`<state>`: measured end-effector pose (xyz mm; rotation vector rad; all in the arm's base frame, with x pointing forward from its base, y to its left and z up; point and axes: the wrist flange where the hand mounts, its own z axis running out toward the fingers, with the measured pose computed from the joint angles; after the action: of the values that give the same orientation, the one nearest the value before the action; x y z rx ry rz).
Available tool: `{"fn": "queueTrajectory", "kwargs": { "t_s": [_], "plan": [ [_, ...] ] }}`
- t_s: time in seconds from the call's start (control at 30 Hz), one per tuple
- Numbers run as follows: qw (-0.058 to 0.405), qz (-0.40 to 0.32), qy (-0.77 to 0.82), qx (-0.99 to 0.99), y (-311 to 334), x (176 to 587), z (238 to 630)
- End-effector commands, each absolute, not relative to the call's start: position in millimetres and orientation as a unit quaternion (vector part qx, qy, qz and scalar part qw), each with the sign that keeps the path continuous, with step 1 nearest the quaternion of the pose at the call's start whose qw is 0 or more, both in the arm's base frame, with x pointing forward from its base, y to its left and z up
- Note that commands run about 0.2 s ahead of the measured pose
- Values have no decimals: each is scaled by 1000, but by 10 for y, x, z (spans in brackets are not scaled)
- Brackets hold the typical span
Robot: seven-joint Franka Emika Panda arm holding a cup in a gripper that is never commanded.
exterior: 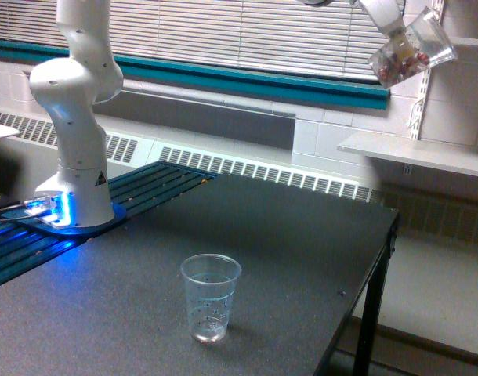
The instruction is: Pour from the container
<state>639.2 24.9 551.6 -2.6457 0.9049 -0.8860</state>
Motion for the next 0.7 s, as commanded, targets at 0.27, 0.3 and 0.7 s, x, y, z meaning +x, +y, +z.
{"fn": "queueTrajectory", "kwargs": {
  "t_s": [0.27,0.3,0.7],
  "plan": [
    [19,-306,257,-917,132,6346,5070],
    [12,-309,254,-917,100,6341,5054],
    [-69,-339,239,-907,-566,6169,4921]
  ]
}}
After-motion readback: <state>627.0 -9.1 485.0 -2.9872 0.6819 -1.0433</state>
